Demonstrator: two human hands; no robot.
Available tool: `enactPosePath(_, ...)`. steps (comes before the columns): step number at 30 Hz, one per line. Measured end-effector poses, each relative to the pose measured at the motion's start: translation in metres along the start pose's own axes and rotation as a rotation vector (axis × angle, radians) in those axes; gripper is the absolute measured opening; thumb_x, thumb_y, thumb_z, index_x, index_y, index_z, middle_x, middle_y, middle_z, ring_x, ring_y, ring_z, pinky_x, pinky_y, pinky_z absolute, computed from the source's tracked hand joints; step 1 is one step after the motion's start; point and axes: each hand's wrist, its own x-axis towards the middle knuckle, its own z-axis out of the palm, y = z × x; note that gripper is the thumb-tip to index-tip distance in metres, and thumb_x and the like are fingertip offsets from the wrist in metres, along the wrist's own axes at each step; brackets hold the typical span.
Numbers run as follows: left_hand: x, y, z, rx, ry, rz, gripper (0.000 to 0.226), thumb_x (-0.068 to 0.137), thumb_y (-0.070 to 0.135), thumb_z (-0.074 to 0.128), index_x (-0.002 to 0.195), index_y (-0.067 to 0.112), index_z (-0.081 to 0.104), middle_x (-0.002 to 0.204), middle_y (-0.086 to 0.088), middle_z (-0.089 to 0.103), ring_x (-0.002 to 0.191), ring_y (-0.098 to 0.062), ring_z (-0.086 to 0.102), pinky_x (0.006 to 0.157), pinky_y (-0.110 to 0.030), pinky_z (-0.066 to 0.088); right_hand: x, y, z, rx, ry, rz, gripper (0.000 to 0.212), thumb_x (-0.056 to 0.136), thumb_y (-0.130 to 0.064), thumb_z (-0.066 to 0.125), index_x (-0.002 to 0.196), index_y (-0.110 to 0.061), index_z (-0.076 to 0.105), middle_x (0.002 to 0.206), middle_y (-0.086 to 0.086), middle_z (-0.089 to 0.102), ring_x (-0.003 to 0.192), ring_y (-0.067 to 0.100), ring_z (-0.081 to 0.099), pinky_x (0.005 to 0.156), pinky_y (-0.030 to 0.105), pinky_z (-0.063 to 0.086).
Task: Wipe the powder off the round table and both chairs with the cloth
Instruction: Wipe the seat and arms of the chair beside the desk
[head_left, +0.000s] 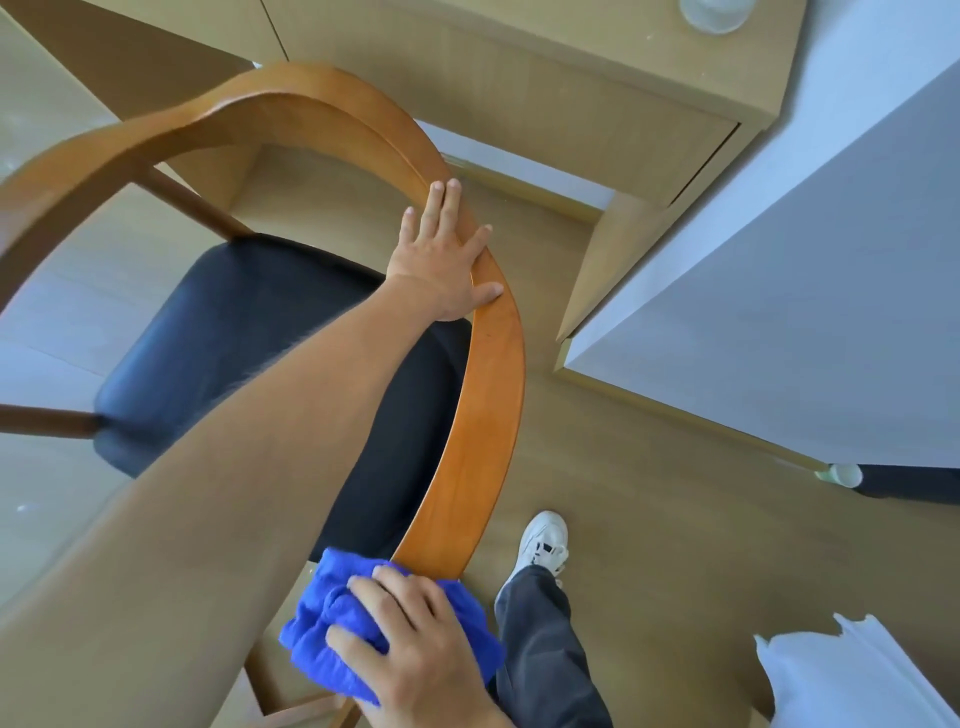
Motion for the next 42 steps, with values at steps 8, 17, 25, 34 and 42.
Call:
enactPosePath(8,0.0,-0.001,0.008,-0.019,0.033,0.005,0.074,0.09,0.07,0.029,0.152,0.032,0.011,0.157,-0.017,-0.022,0.145,-0.032,-0.021,0.118,-0.053,0.002,0.079,0.115,-0.078,-0.133,0.032,0.038,0.037,0.068,-0.01,0.077,0.104,-0.015,0.073,0.116,0.013,0.064,0.109,0.034,0.06,0.085,0.044,0.052)
enactPosePath(17,-0.002,-0.001,0.01,-0.036,0.041,-0.008,0.074,0.09,0.071,0.027,0.151,0.033,0.012,0.157,-0.016,-0.023,0.144,-0.032,-0.023,0.116,-0.057,0.001,0.073,0.079,-0.055,-0.143,0.118,0.27,0.036,0.072,-0.023,0.077,0.107,-0.022,0.069,0.124,0.007,0.06,0.115,0.028,0.056,0.088,0.043,0.051)
enactPosePath(25,-0.003,0.003,0.012,-0.048,0.048,-0.022,0.074,0.089,0.072,0.026,0.151,0.035,0.01,0.156,-0.014,-0.026,0.143,-0.031,-0.026,0.114,-0.061,-0.001,0.039,0.065,-0.05,-0.242,0.117,-0.029,0.018,0.092,-0.026,0.055,0.092,-0.037,0.069,0.099,-0.001,0.073,0.094,0.016,0.07,0.073,0.03,0.057)
enactPosePath(34,-0.005,-0.005,0.016,-0.239,0.07,0.081,0.073,0.09,0.066,0.038,0.151,0.033,0.015,0.156,-0.006,-0.03,0.142,-0.022,-0.03,0.116,-0.058,-0.002,0.122,0.145,-0.08,-0.08,0.306,0.447,0.046,0.071,-0.019,0.068,0.115,-0.026,0.064,0.122,0.008,0.059,0.11,0.024,0.054,0.089,0.042,0.052)
enactPosePath(42,-0.01,-0.039,-0.007,-0.589,0.094,0.034,0.078,0.089,0.012,0.045,0.154,0.023,0.004,0.161,0.007,-0.005,0.148,-0.016,-0.009,0.12,-0.042,0.006,0.251,0.202,-0.097,0.02,0.242,0.559,0.043,0.087,-0.015,0.069,0.127,-0.019,0.054,0.129,0.01,0.051,0.116,0.033,0.048,0.091,0.042,0.043)
